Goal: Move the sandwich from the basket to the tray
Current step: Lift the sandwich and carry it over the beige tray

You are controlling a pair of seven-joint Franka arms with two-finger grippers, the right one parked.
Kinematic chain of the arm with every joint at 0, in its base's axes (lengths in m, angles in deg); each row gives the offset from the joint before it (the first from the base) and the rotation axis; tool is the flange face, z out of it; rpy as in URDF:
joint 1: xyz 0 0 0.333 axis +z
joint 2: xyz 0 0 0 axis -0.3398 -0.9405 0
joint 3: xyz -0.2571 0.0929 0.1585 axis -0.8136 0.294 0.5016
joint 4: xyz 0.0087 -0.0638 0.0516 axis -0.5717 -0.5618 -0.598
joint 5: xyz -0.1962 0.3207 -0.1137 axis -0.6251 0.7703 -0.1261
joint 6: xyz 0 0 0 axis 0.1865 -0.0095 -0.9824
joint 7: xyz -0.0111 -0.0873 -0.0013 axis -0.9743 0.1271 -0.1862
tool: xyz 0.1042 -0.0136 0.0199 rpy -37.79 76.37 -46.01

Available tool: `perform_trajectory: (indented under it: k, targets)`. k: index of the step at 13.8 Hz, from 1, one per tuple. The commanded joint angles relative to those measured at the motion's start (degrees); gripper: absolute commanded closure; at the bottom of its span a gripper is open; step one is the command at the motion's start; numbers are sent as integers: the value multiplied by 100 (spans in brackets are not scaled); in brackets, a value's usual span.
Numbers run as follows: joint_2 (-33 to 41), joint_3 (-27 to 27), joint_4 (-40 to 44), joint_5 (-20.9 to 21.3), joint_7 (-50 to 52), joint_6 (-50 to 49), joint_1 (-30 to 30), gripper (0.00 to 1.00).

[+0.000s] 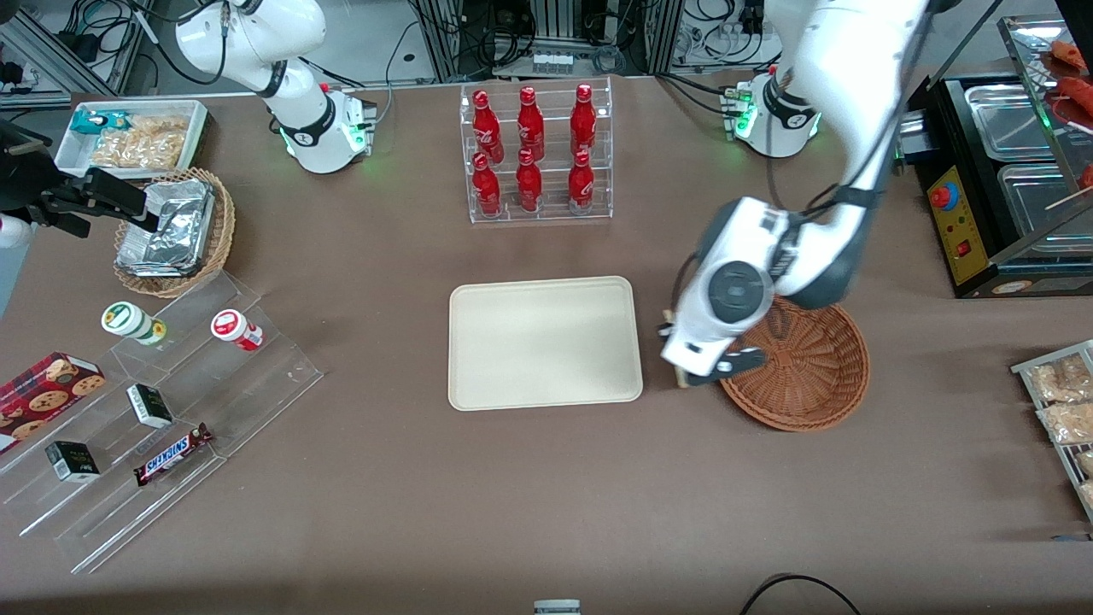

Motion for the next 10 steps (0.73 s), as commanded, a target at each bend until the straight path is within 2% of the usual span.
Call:
perform_trajectory:
  k: [1,4,7,10]
  targets:
    - [-456,71,603,61,444,-166,-456,94]
    - [-914,71,1079,53,823,88,-861,94]
    - [-1117,71,1123,61,1095,730,-1230,94]
    - [-1310,71,1386,79,1402,793,-1512,94]
